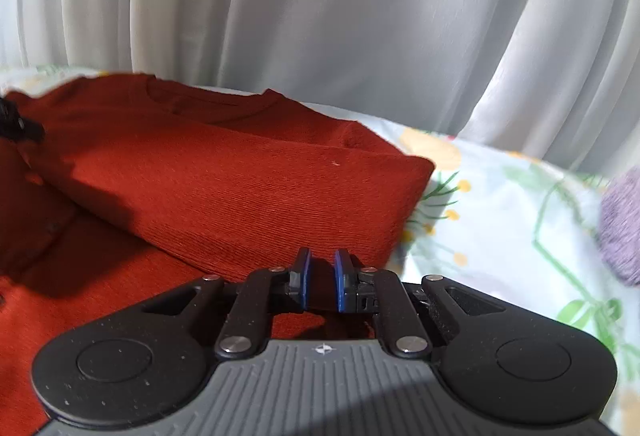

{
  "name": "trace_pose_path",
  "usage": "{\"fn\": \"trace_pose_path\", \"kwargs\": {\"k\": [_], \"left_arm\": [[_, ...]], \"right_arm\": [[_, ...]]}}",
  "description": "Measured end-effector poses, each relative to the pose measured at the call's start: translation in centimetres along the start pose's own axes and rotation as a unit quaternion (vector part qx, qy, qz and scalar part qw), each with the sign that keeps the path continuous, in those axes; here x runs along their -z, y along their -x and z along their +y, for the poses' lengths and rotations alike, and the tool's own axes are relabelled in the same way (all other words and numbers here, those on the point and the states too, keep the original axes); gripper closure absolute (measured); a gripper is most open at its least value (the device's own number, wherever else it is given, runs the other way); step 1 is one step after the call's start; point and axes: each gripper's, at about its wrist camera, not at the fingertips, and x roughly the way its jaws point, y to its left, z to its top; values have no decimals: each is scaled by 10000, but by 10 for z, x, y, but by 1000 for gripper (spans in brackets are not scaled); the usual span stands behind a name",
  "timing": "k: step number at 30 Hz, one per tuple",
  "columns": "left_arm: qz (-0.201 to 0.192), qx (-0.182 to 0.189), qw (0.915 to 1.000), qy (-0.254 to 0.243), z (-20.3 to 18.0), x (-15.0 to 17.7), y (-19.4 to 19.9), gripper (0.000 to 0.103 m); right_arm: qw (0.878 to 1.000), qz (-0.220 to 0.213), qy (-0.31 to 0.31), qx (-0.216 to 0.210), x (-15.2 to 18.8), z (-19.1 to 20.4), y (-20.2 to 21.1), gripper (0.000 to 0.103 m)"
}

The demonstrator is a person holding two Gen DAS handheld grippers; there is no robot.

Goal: Fold small clothes
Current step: 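Open both grippers and release the folded cardigan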

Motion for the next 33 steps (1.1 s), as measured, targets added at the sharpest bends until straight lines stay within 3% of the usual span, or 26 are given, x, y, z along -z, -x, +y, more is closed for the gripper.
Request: {"fn": "trace_pose_path", "kwargs": {"k": [1, 4, 10, 16, 24, 27, 29, 31, 33], "left_arm": [[4, 8, 10000, 24, 0, 1, 1, 58], [-7, -56, 9999, -93, -2, 2, -1, 57], [1, -178, 9994, -287, -10, 4, 1, 54], [-13, -191, 9991, -374, -14, 5, -2, 48], [-46, -103, 9992, -372, -15, 9, 1, 37], [163, -22, 9995, 275, 6, 7, 19, 36], [57, -59, 9949, 1002, 36, 12, 44, 29], [-275, -15, 9860, 1647, 76, 21, 76, 17], [-657, -157, 9707, 2304, 125, 34, 105, 14]], "right_arm": [[9999, -6, 72, 143, 1, 1, -1, 93], [9999, 12, -108, 31, 1, -8, -2, 92], [9993, 137, 249, 263, -6, 9, -4, 92], [9990, 94, 361, 235, -1, 17, 4, 92], [9911, -165, 1185, 589, 12, 28, -1, 93], [9915, 4, 1136, 637, 6, 30, 4, 92], [9971, -24, 697, 318, 2, 25, 19, 92], [9995, -265, 96, -122, 3, 16, 46, 90], [9956, -419, -615, -566, 8, 7, 73, 77]]}}
